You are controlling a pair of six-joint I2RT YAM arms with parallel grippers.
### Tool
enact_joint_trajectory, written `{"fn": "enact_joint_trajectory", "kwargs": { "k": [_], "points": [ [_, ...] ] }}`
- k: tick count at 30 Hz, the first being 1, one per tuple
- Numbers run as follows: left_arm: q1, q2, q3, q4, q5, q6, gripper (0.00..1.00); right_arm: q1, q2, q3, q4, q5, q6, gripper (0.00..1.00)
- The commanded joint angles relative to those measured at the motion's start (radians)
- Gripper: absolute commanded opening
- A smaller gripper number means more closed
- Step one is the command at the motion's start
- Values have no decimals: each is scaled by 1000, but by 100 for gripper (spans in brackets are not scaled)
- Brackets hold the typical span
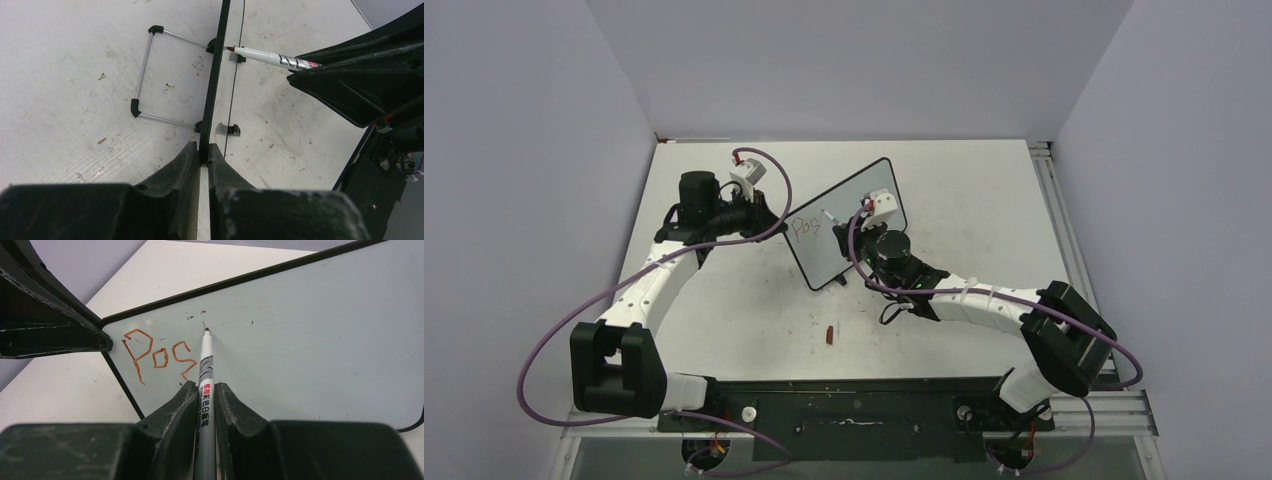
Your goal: Write a sentence on the whiteboard
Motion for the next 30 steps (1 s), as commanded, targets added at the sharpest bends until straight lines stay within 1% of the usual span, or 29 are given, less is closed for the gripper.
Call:
{"fn": "enact_joint_trajectory", "kwargs": {
  "k": [1, 13, 30],
  "points": [
    [0, -7, 47, 0, 10, 28, 0, 12, -4, 14, 54, -20, 4, 5],
    [0, -12, 44, 2, 10, 27, 0, 25, -3, 2, 35, 13, 15, 5],
    [0, -17, 43, 5, 14, 24, 0, 33, -2, -55, 24, 36, 47, 5]
  ]
}}
